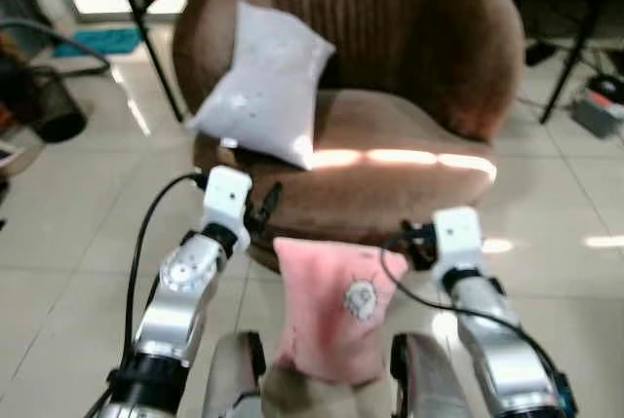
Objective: Move the pillow to the sofa from floor
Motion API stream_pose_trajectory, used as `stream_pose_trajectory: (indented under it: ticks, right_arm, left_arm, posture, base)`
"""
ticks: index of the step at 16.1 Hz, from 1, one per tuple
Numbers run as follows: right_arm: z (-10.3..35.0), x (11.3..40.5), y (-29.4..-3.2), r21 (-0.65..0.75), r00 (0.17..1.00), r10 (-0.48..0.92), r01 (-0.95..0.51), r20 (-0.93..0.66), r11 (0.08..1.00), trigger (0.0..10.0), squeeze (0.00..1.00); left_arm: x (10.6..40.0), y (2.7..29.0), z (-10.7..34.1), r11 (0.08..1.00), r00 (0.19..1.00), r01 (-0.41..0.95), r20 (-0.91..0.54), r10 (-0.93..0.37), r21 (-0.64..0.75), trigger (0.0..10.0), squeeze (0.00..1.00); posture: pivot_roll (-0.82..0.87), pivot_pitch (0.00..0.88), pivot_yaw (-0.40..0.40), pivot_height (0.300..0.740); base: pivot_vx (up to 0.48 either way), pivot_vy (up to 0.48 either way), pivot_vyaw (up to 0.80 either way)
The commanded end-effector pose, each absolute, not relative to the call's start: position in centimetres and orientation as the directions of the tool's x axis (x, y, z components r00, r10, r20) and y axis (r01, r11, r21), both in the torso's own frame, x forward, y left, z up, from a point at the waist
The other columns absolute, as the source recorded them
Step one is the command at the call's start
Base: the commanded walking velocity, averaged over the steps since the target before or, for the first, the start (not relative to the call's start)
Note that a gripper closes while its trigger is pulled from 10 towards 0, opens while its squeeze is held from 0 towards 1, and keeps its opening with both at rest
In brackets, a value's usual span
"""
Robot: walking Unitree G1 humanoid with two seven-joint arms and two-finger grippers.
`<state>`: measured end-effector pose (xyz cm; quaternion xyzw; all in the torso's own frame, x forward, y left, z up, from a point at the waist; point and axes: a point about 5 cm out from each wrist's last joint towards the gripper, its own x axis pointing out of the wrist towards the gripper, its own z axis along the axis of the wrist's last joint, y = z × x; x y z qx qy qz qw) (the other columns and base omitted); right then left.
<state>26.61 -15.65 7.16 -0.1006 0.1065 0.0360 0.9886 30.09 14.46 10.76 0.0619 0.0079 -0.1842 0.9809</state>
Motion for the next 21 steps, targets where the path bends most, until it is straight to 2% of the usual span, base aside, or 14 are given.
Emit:
stream_pose_trajectory:
  ticks: [1, 5, 6, 13, 16, 21]
  right_arm:
    - [7.11, 26.73, -15.14, -0.183, 0.973, 0.069, -0.11, -0.218, 0.977, 10.0, 0.0]
    - [7.14, 26.98, -15.32, -0.222, 0.973, 0.059, -0.109, -0.222, 0.969, 10.0, 0.0]
    - [7.13, 27.0, -15.44, -0.218, 0.974, 0.049, -0.098, -0.22, 0.971, 10.0, 0.0]
    - [6.99, 26.65, -15.6, -0.173, 0.976, 0.03, -0.068, -0.215, 0.983, 10.0, 0.0]
    - [6.82, 26.55, -15.97, -0.177, 0.974, 0.002, -0.043, -0.224, 0.983, 10.0, 0.0]
    - [6.99, 26.65, -15.84, -0.182, 0.977, -0.001, -0.039, -0.214, 0.982, 10.0, 0.0]
  left_arm:
    - [30.23, 15.05, 10.92, 0.929, 0.938, 0.348, -0.039, -0.346, 0.125, 10.0, 0.0]
    - [30.36, 15.07, 11.02, 0.928, 0.937, 0.351, -0.039, -0.348, 0.128, 10.0, 0.0]
    - [30.37, 15.07, 11.04, 0.928, 0.936, 0.351, -0.038, -0.349, 0.127, 10.0, 0.0]
    - [30.26, 14.87, 10.94, 0.921, 0.929, 0.369, -0.047, -0.366, 0.127, 10.0, 0.0]
    - [30.26, 14.79, 10.91, 0.919, 0.928, 0.373, -0.05, -0.37, 0.126, 10.0, 0.0]
    - [30.17, 14.66, 10.71, 0.913, 0.92, 0.391, -0.06, -0.387, 0.12, 10.0, 0.0]
  posture:
    - [-0.06, 0.0, 0.072, 0.537]
    - [-0.06, 0.0, 0.072, 0.537]
    - [-0.06, 0.0, 0.073, 0.537]
    - [-0.07, 0.0, 0.086, 0.537]
    - [-0.07, 0.0, 0.088, 0.537]
    - [-0.07, 0.002, 0.089, 0.537]
  base:
    - [0.266, 0.0, 0.0]
    - [0.262, 0.0, 0.0]
    - [0.262, 0.0, 0.8]
    - [0.28, 0.0, 0.0]
    - [0.279, 0.0, -0.79]
    - [0.052, 0.0, 0.0]
